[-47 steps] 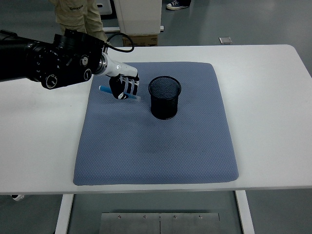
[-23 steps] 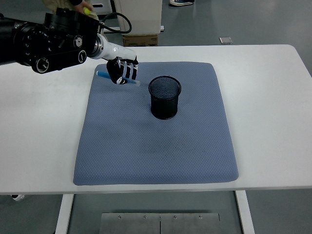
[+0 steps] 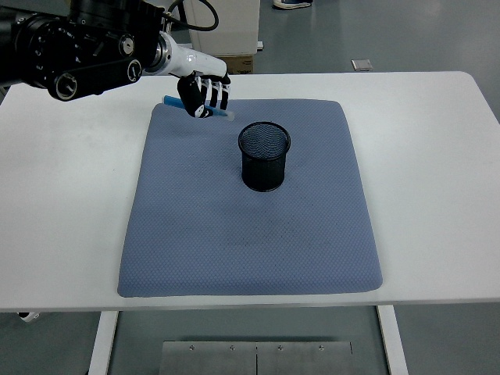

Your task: Left hand places marker in pen holder

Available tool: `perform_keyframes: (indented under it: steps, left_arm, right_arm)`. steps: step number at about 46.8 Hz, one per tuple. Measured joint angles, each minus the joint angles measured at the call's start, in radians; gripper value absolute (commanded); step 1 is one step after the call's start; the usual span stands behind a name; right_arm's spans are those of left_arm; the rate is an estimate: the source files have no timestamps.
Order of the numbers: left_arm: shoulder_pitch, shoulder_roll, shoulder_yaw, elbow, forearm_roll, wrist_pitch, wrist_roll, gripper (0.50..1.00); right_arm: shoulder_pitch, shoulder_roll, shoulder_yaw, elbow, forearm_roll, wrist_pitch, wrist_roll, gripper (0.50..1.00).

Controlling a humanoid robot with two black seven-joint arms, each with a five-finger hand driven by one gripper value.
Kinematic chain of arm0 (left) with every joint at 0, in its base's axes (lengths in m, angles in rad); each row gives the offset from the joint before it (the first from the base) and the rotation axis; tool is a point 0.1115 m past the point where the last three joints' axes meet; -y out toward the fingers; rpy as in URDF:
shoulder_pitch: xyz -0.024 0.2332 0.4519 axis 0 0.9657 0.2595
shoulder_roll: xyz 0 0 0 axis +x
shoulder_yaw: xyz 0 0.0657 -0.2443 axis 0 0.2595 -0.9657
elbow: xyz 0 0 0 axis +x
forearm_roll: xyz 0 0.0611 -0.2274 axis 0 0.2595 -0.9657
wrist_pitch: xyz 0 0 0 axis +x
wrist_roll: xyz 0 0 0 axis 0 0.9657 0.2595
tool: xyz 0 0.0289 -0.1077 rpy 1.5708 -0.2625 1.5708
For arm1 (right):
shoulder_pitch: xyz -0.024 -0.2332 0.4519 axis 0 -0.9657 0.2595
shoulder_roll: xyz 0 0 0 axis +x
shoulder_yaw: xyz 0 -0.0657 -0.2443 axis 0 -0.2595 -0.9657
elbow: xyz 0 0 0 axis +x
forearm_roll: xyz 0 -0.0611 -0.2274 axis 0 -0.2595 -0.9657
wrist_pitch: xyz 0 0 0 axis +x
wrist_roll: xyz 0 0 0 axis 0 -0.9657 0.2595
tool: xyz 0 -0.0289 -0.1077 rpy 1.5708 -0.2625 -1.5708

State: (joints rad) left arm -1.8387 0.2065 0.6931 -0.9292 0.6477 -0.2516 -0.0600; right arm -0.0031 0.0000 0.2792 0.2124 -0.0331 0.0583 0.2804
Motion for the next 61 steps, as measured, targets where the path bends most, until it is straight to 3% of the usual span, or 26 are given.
perform_keyframes:
  steps: [61]
  left_arm:
    - [0.001, -0.1, -0.151, 0.0, -0.117, -0.006, 0.001, 0.5]
  right_arm:
    - [0.0, 0.0, 0.0, 0.0, 0.001, 0.0, 0.0, 1.0]
